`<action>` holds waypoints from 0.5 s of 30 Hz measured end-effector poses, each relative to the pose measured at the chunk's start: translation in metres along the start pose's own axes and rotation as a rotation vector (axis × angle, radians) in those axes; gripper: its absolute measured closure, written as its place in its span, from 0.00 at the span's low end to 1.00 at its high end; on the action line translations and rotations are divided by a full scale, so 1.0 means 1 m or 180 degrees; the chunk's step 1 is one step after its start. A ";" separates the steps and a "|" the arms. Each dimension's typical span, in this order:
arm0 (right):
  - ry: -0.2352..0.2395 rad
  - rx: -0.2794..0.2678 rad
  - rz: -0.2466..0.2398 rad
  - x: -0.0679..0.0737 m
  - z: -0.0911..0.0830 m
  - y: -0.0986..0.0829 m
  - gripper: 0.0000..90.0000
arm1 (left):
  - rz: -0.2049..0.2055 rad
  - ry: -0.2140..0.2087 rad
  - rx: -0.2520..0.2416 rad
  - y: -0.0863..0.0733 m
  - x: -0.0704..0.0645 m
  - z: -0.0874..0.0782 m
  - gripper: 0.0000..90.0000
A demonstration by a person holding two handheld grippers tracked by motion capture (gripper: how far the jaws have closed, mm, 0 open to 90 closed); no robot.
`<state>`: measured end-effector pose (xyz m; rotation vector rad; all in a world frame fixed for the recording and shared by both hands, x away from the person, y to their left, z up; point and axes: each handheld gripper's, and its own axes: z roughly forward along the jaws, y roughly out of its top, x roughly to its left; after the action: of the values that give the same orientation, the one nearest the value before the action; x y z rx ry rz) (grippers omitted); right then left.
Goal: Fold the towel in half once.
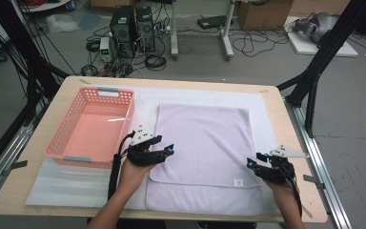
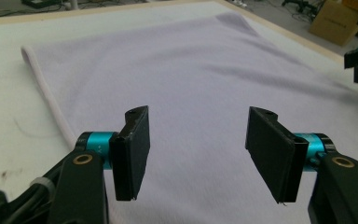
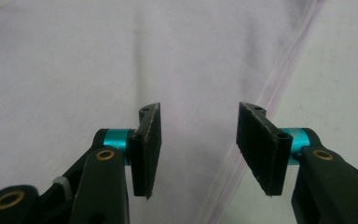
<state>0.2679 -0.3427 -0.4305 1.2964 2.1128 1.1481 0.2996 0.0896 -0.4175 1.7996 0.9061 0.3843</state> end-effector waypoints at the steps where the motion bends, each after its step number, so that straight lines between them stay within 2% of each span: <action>1: -0.0006 0.0002 0.0000 0.002 -0.004 -0.002 0.55 | -0.0006 -0.0001 0.0016 -0.003 -0.001 -0.004 0.45; 4: -0.0020 0.0013 -0.0045 0.009 -0.012 -0.009 0.55 | 0.0009 0.0008 0.0073 -0.012 -0.005 -0.015 0.46; 8: 0.0013 0.0028 -0.0029 0.017 -0.019 -0.018 0.56 | 0.0060 0.0042 0.0160 -0.020 -0.010 -0.021 0.47; 15: 0.0030 0.0003 -0.0063 0.027 -0.032 -0.026 0.57 | 0.0077 0.0071 0.0168 -0.032 -0.022 -0.029 0.44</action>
<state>0.2183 -0.3392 -0.4313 1.2701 2.1285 1.1474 0.2538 0.0982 -0.4316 1.8592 0.9182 0.3999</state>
